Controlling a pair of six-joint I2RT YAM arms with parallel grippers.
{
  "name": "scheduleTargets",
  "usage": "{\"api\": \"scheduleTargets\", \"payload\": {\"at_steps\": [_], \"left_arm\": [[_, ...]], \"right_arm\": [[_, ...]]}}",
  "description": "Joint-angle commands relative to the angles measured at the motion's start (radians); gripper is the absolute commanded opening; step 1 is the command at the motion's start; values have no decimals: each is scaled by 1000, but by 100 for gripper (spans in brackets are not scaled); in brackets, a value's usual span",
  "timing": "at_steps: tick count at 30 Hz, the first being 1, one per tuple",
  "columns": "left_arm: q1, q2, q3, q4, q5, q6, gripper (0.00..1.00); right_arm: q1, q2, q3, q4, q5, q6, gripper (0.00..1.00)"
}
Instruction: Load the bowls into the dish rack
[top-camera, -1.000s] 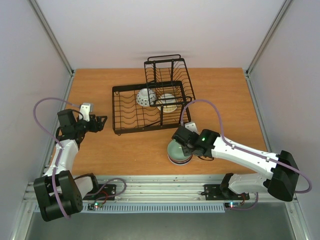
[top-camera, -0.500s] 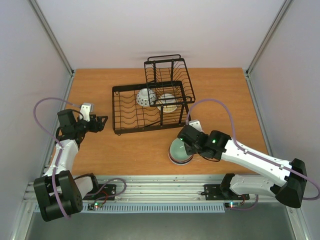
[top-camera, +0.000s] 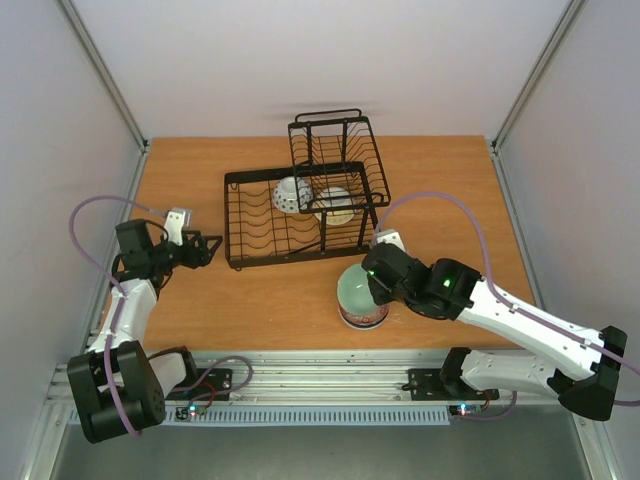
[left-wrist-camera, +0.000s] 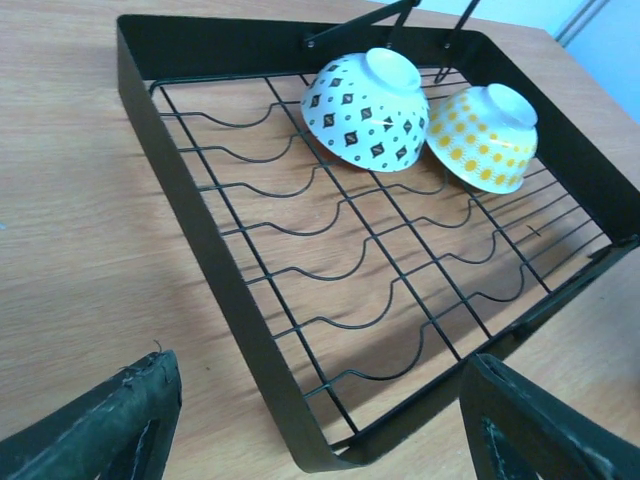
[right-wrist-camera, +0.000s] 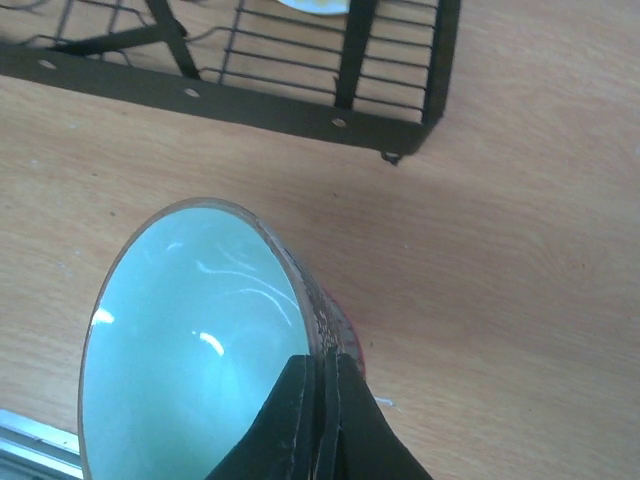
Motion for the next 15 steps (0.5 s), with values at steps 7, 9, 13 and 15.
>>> {"api": "scheduleTargets", "payload": {"at_steps": [7, 9, 13, 15], "left_arm": [[3, -16, 24, -57, 168, 47, 79], [2, -21, 26, -72, 201, 57, 80], [0, -25, 42, -140, 309, 98, 81], [-6, -20, 58, -212, 384, 141, 84]], "right_arm": [[99, 98, 173, 139, -13, -117, 1], [108, 151, 202, 165, -30, -138, 1], [116, 253, 251, 216, -57, -175, 1], [116, 298, 274, 237, -67, -189, 1]]}}
